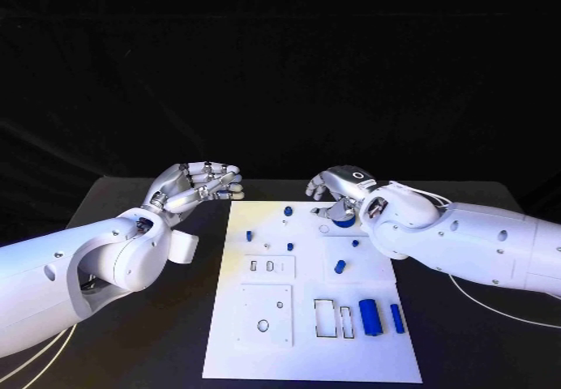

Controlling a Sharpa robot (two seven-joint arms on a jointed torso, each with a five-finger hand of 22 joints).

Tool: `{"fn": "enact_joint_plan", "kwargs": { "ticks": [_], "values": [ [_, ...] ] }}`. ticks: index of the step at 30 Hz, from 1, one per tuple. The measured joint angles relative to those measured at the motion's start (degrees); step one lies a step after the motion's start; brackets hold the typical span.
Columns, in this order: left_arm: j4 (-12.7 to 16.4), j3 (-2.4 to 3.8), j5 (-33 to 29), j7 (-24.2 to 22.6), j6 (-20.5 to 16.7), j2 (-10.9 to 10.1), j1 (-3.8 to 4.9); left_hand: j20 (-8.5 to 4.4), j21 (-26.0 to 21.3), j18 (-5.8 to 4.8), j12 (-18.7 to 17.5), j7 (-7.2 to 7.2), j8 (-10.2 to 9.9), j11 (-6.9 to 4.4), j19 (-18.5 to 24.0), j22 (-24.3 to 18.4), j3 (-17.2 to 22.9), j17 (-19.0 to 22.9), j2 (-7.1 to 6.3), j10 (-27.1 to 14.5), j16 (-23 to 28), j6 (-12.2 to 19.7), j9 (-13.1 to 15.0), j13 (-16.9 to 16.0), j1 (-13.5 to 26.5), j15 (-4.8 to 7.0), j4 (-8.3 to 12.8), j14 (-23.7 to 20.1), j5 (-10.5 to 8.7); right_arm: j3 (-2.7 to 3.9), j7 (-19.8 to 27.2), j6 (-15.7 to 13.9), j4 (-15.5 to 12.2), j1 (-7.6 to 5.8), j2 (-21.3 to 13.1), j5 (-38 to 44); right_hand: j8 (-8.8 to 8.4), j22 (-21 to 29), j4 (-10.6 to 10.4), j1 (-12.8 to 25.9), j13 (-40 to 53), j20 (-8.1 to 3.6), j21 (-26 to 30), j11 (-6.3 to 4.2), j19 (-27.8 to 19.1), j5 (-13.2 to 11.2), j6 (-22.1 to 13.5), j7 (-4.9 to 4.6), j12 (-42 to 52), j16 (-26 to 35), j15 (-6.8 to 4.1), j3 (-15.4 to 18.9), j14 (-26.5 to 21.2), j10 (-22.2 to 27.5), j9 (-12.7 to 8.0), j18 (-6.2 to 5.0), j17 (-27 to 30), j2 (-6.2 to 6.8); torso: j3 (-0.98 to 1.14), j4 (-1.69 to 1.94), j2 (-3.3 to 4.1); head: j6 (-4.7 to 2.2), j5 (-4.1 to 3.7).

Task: Assemble the parts on the task board

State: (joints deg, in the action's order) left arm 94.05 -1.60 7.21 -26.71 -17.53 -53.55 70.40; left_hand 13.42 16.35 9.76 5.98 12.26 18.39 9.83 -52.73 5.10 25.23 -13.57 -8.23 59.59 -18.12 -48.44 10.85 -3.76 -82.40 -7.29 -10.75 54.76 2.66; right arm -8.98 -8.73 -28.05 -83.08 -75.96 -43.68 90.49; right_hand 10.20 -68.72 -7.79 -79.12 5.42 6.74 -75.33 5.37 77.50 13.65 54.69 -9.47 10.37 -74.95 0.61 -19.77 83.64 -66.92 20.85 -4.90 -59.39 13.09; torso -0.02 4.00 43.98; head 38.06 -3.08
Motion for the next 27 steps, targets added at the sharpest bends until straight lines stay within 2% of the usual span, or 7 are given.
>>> {"fn": "enact_joint_plan", "kwargs": {
  "ticks": [5, 6, 9, 13, 16, 24, 27],
  "values": [
    [-0.37, 0.00, 0.00, 0.00, 0.10, 0.19, 0.00, 0.00, 0.00, 0.00, 0.00, 0.00, 0.00, 0.00, 0.00, 0.00, 0.00, 0.00, 0.00, 0.00, 0.00, 0.00, 0.00, 0.00, 0.00, 0.00, 0.00, 0.00, 0.00, 0.20, -0.15, -0.29, -3.35, -1.33, -5.24, -6.06, -0.13, -1.04, -1.73, 0.71, 2.26, -0.75, -0.30, -0.43, 0.72, 0.00, -0.01, 0.72, 2.72, -0.55, -1.05, -2.11, 0.34, -6.19, -0.10, 0.01, -0.62, 2.65, 0.18, -0.32, -0.15, -0.20, -0.18],
    [-0.48, 0.00, 0.00, 0.00, 0.14, 0.25, -0.01, 0.00, 0.00, 0.00, 0.00, 0.00, 0.00, 0.00, 0.00, 0.00, 0.00, 0.01, 0.00, 0.00, 0.00, 0.00, 0.00, 0.00, 0.00, 0.00, 0.00, 0.00, 0.00, 0.21, -0.21, -0.16, -3.87, -1.56, -6.32, -7.73, -0.24, -1.29, -2.12, 0.79, 3.12, -1.04, -0.59, -1.26, 0.77, 0.00, -0.44, 1.15, 3.60, -0.67, -1.37, -1.66, 0.33, -8.01, -0.08, 0.00, -0.84, 2.84, 0.22, -0.40, -0.19, -0.25, -0.24],
    [-0.66, -0.01, 0.00, 0.00, 0.24, 0.44, -0.02, 0.00, 0.00, 0.00, 0.00, 0.00, 0.00, 0.00, 0.00, -0.01, 0.00, -0.01, 0.00, 0.00, 0.00, 0.00, 0.00, 0.00, 0.00, 0.00, 0.00, 0.00, 0.00, 0.22, -0.44, 0.43, -4.28, -1.84, -7.96, -11.09, 0.48, -3.54, -2.61, 0.46, 9.74, -2.14, -2.12, -2.64, 1.76, 0.00, -3.24, 1.72, 9.96, -2.72, -1.86, 4.39, 0.39, -10.08, 0.89, 0.02, -3.99, 3.13, 0.32, -0.55, -0.29, -0.30, -0.39],
    [-0.89, -0.01, 0.00, -0.01, 0.43, 0.62, -0.02, 0.00, 0.00, 0.00, 0.00, 0.00, 0.00, 0.00, 0.00, -0.06, 0.00, -0.05, 0.00, 0.00, 0.00, 0.00, 0.01, 0.00, 0.00, 0.00, 0.00, 0.00, 0.00, 0.22, -0.97, 2.27, -3.95, -2.02, -8.74, -14.60, 5.97, -6.19, -7.94, -4.04, 45.53, -1.68, -6.02, -2.28, 4.90, 0.30, -7.59, 1.43, 43.35, -8.12, -1.86, 12.79, 0.39, -6.79, 4.38, 1.41, -13.42, 0.43, 0.46, -0.69, -0.37, -0.32, -0.54],
    [-0.98, -0.01, 0.00, -0.01, 0.55, 0.72, -0.02, 0.00, 0.00, 0.00, 0.00, 0.00, 0.00, 0.00, 0.00, -0.06, 0.00, -0.05, 0.00, 0.00, 0.22, 0.00, 0.01, 0.00, 0.00, 0.00, 0.00, 0.00, 0.00, 0.19, -1.48, 4.23, -2.68, -2.02, -8.67, -16.30, 8.42, -6.23, -8.71, -4.44, 64.80, -1.20, -8.48, -1.85, 6.33, 0.30, -9.70, 0.86, 61.84, -11.31, -1.38, 14.92, 0.39, -12.49, 5.45, 2.32, -15.45, 0.03, 0.52, -0.67, -0.36, -0.32, -0.65],
    [-1.04, -0.02, 0.00, -0.01, 0.79, 0.73, -0.02, 0.00, 0.01, 0.00, 0.00, 0.00, 0.00, 0.00, 0.00, -0.06, 0.00, -0.05, 0.00, 0.00, 0.22, 0.00, 0.01, 0.00, 0.00, 0.00, 0.00, 0.00, 0.00, 0.08, -2.54, 7.87, 0.19, -1.17, -7.04, -18.34, 10.65, -6.23, -8.82, -4.45, 69.54, -1.00, -10.75, -1.08, 6.53, 0.30, -10.87, 0.50, 71.86, -13.00, -0.92, 15.57, 0.48, -16.72, 6.03, 2.38, -15.57, 0.02, 0.57, -0.59, -0.29, -0.18, -0.64],
    [-1.03, -0.02, 0.00, -0.01, 0.85, 0.70, -0.02, 0.00, 0.01, 0.00, 0.00, 0.00, 0.00, 0.00, 0.00, -0.06, 0.00, -0.05, 0.00, 0.00, 0.22, 0.00, 0.01, 0.00, 0.00, 0.00, 0.00, 0.00, 0.00, 0.02, -2.72, 8.71, 0.97, -0.76, -6.33, -18.72, 11.03, -6.23, -8.81, -4.70, 69.54, -1.00, -11.11, -1.08, 6.52, 0.30, -10.87, 0.50, 72.68, -13.01, -0.92, 15.57, 0.48, -16.72, 6.09, 3.22, -15.57, -0.31, 0.49, -0.57, -0.27, -0.10, -0.62]
  ]
}}
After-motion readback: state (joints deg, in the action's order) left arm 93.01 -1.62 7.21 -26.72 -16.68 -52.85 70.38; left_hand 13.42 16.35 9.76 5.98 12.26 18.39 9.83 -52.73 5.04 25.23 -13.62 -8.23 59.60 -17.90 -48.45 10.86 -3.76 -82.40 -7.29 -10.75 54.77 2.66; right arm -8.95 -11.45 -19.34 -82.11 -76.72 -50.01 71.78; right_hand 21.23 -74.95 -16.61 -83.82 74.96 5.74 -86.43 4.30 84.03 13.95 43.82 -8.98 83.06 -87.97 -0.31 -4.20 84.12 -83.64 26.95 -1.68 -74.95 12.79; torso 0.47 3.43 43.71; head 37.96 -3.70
